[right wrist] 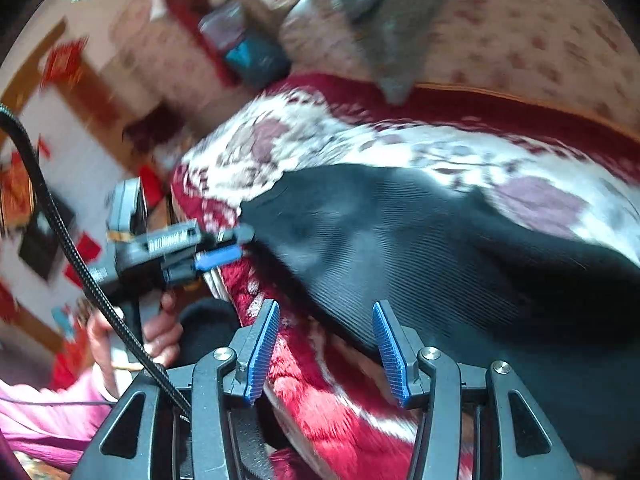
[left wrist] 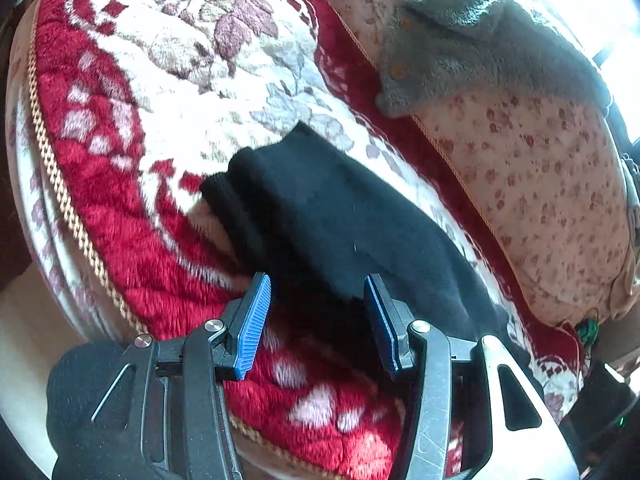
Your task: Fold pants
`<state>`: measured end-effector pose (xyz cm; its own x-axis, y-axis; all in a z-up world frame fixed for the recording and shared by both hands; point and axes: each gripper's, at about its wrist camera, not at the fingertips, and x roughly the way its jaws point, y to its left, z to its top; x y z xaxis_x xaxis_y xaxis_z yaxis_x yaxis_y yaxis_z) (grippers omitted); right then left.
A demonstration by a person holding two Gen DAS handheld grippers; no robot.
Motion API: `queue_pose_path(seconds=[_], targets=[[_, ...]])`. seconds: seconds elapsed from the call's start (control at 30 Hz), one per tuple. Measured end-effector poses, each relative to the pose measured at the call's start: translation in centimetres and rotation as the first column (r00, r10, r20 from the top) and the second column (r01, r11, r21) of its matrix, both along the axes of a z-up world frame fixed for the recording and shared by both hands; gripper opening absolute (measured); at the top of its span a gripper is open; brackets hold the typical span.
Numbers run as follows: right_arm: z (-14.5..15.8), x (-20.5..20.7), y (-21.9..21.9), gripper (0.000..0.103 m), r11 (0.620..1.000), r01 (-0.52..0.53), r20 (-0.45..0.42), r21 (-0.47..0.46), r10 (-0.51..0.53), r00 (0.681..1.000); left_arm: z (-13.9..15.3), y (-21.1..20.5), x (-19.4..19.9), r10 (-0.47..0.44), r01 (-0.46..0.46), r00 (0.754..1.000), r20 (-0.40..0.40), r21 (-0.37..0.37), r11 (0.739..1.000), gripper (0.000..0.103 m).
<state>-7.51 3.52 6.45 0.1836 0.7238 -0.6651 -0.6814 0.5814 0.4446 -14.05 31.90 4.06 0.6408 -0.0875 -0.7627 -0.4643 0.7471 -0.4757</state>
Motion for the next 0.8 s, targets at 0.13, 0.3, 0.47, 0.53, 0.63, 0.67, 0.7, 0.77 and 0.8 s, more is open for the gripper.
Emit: queue_pose_path(seconds=[0.13, 0.3, 0.47, 0.53, 0.63, 0.67, 0.7, 0.77, 0.8], targets=[[-0.6, -0.8, 3.3, 0.048, 0.989, -0.015, 0.146, -0.144, 0.036, 0.989, -0.8, 0.5, 1.5, -0.004, 0.004, 1.000, -0.019, 0.004, 1.000, 0.047], [-1.4, -1.8, 4.6, 0.048, 0.960, -0.008, 0.325, -0.279, 0.102, 0.940, -1.3, 0.6, 2.5, -0.012, 0.013, 1.000, -0.017, 0.032, 0.999, 0.047], [-1.9, -1.2, 4.9, 0.026, 0.955, -0.013, 0.367, -0.296, 0.126, 0.922, -1.4, 0.7, 3.2, -0.006, 0.006, 1.000, 0.000, 0.066, 0.998, 0.031], [-1.7, -0.4, 4.6, 0.018, 0.966, -0.019, 0.330, -0.258, 0.106, 0.938, -1.3, 0.6, 3.2, -0.011, 0.011, 1.000, 0.001, 0.093, 0.996, 0.024], [-1.1, -0.1, 4.4, 0.013, 0.976, -0.040, 0.282, -0.216, 0.101, 0.954, -0.5, 0.5, 2.6, -0.019, 0.016, 1.000, 0.024, 0.121, 0.992, 0.018], [-0.9, -0.2, 4.5, 0.013, 0.977, -0.050, 0.275, -0.209, 0.108, 0.955, -0.2, 0.5, 2.4, -0.022, 0.017, 0.999, 0.033, 0.127, 0.992, 0.018], [-0.6, -0.4, 4.6, 0.013, 0.978, -0.064, 0.269, -0.197, 0.116, 0.956, 0.1, 0.5, 2.2, -0.025, 0.019, 0.999, 0.043, 0.137, 0.990, 0.018], [-0.3, -0.7, 4.8, 0.013, 0.980, -0.080, 0.260, -0.185, 0.127, 0.957, 0.4, 0.5, 1.9, -0.031, 0.023, 0.998, 0.051, 0.152, 0.988, 0.018], [-0.4, -0.8, 5.1, 0.013, 0.979, -0.085, 0.260, -0.184, 0.132, 0.957, 0.2, 0.6, 2.0, -0.032, 0.024, 0.998, 0.046, 0.156, 0.987, 0.018]])
